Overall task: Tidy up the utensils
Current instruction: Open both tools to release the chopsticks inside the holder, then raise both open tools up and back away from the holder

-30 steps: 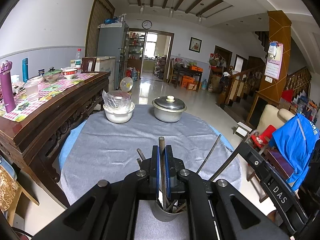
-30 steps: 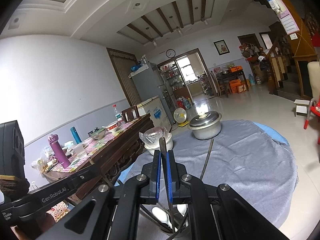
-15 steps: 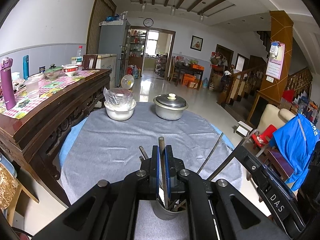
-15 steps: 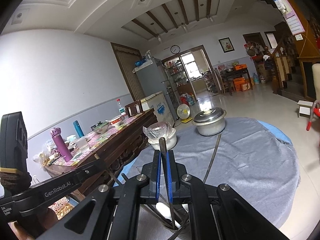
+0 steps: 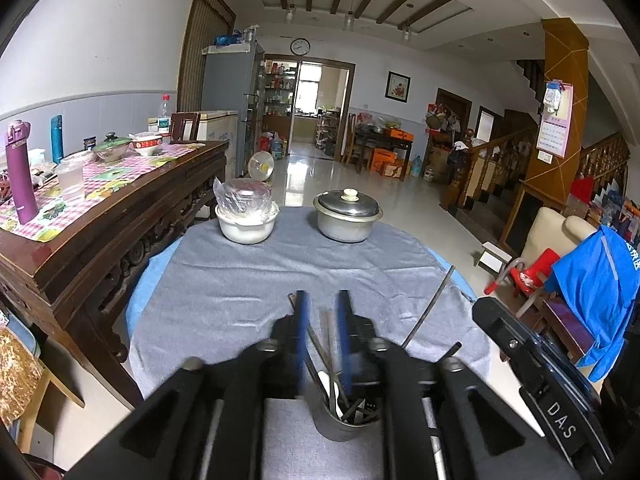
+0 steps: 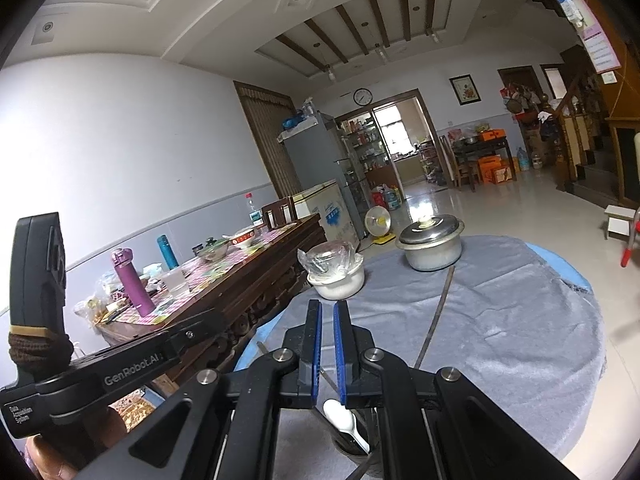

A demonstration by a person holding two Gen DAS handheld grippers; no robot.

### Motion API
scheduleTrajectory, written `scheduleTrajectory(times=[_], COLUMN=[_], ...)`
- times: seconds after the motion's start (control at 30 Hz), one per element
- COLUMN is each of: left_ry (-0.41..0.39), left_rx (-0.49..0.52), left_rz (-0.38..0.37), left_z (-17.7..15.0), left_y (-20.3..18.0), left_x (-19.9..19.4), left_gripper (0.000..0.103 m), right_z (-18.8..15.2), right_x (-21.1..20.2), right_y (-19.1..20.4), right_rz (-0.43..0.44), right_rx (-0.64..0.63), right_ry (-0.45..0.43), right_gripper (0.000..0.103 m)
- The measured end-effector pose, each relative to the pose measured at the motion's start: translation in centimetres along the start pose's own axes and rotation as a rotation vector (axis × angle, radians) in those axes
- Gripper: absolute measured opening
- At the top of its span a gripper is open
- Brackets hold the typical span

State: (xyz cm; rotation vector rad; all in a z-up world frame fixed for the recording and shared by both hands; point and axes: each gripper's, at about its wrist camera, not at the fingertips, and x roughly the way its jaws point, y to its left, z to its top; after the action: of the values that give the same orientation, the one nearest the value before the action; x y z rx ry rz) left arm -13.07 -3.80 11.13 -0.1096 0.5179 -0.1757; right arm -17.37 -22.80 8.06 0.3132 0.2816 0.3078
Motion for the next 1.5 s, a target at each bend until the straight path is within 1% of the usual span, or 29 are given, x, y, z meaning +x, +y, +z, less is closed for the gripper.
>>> scheduleTrajectory(times=[0.03,0.07,0.1,0.17,0.23,0.3,0.33,0.37,0.4,0.43,0.47,0.53,0.6,0.7,0.9,0.97,1.0,1.13,1.33,1.5], left_ry=[-0.003,-0.01,-0.019,-0.023,-0.021,-0.022,-0.022,-0.021,-0.021,-0.022,-0.025,-0.024,-0.019,-0.017,-0.021,-0.021,-0.022,-0.025,-0.02,-0.002], left_rx=[-0.001,-0.001,0.002,0.008,0.01,0.011,0.014,0.018,0.021,0.024,0.027,0.033,0.038,0.052,0.086,0.096,0.099,0.113,0.128,0.129], left_rz=[0.006,0.012,0.02,0.03,0.031,0.034,0.039,0.047,0.053,0.059,0.065,0.082,0.103,0.152,0.21,0.226,0.23,0.259,0.291,0.31], left_z=[0.0,0.0,-0.1,0.0,0.0,0.0,0.1,0.0,0.0,0.0,-0.1,-0.2,-0.4,-0.5,-0.7,-0.8,-0.9,-1.1,-1.8,-2.7], left_y=[0.0,0.1,0.1,0.1,0.1,0.1,0.1,0.1,0.1,0.1,0.2,0.3,0.3,0.4,0.5,0.5,0.6,1.0,1.5,2.1], left_x=[0.0,-0.1,-0.2,-0.4,-0.4,-0.4,-0.4,-0.4,-0.5,-0.6,-0.7,-0.9,-1.1,-1.5,-2.2,-2.5,-2.7,-3.1,-4.0,-4.5], left_gripper=[0.039,0.043,0.046,0.046,0.054,0.059,0.062,0.065,0.069,0.071,0.072,0.077,0.08,0.083,0.087,0.088,0.088,0.09,0.092,0.093], right_z=[0.0,0.1,0.1,0.2,0.3,0.3,0.3,0.3,0.3,0.3,0.3,0.3,0.4,0.5,0.5,0.5,0.4,0.0,-1.1,-2.3], right_x=[-0.1,-0.1,-0.1,-0.1,0.0,0.0,0.0,-0.1,-0.1,-0.2,-0.3,-0.6,-0.8,-1.0,-1.7,-2.0,-2.2,-3.0,-4.9,-6.0], right_y=[-0.1,-0.3,-0.4,-0.8,-1.0,-1.3,-1.4,-1.5,-1.6,-1.8,-1.9,-2.1,-2.4,-3.0,-4.1,-4.2,-4.3,-4.5,-5.5,-6.8], right_rz=[0.001,0.001,-0.001,-0.005,-0.007,-0.004,-0.004,-0.007,-0.009,-0.011,-0.016,-0.026,-0.033,-0.049,-0.067,-0.077,-0.083,-0.114,-0.196,-0.246], right_rx=[0.004,0.014,0.021,0.031,0.042,0.05,0.053,0.055,0.056,0.058,0.06,0.061,0.062,0.067,0.085,0.077,0.073,0.048,0.015,0.03], right_ry=[0.0,0.001,0.002,0.004,0.009,0.017,0.019,0.019,0.019,0.018,0.013,0.003,-0.003,-0.007,-0.011,-0.01,-0.01,0.007,0.034,0.081], right_gripper=[0.007,0.007,0.007,0.007,0.008,0.01,0.014,0.022,0.027,0.034,0.04,0.045,0.046,0.048,0.054,0.061,0.062,0.063,0.067,0.067])
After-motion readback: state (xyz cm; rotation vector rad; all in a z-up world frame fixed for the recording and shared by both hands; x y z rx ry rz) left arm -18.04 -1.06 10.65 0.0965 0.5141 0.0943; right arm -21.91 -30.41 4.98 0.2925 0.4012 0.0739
